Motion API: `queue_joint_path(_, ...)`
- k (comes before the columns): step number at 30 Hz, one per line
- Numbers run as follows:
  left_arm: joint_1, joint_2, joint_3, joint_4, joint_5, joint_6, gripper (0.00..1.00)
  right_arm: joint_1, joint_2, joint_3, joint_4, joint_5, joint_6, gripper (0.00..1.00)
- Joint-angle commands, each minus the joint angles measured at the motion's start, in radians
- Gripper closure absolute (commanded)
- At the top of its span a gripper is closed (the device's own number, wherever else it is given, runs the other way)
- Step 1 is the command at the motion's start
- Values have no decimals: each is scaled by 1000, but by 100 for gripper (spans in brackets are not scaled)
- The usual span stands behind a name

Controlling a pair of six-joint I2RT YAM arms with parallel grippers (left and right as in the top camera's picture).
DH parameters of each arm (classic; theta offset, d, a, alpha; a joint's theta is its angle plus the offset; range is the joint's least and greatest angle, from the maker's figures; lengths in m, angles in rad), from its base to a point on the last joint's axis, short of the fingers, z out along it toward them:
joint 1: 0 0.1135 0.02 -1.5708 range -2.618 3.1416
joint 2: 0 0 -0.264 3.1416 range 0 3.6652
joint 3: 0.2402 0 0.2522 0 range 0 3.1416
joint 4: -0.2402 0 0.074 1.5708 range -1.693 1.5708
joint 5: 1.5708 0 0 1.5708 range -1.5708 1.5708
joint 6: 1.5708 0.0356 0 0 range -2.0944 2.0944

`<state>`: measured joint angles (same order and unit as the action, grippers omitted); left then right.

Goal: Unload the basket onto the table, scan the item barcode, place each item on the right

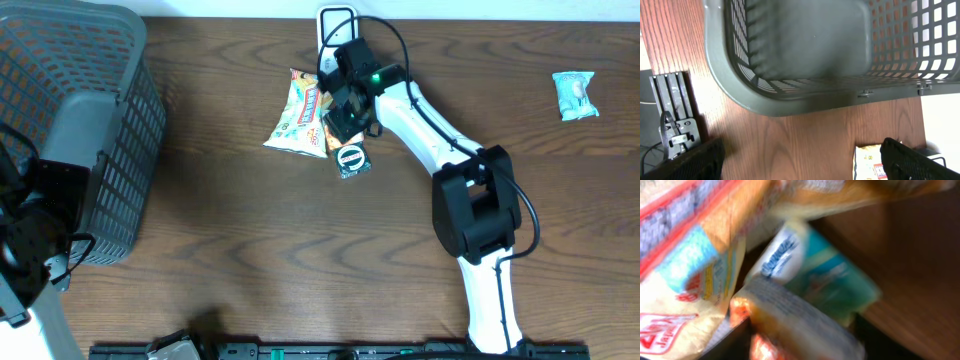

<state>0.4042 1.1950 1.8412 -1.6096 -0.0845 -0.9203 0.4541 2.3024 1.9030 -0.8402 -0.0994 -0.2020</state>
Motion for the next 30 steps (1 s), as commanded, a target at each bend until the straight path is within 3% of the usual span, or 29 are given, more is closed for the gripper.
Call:
queue_joint_path(1,5,0,7,-47,-10,-5,2,1,22,-3,-25,-12,-31,65)
queue_joint_path(5,5,0,6,-47,-10,-5,2,-5,9,-1,-50,0,-31,96)
queue_joint_path(6,5,0,6,-47,-10,-5,2,-6,5,1,-62,13,-24,99)
queue_joint_path(14,5,0,6,-47,-10,-5,3,-61,-102,3,-125,201,242,99)
queue_joint_path(21,5,0,6,-47,-10,-5,3,-190,-230,2,-163,204,531,98)
queue_joint_path(25,5,0,6,-47,-10,-5,3,-275,-229,-7,-192,166,595,98)
queue_joint_path(30,5,0,6,-47,-10,-5,2,-338,-183,-103,-147,-24,621,99)
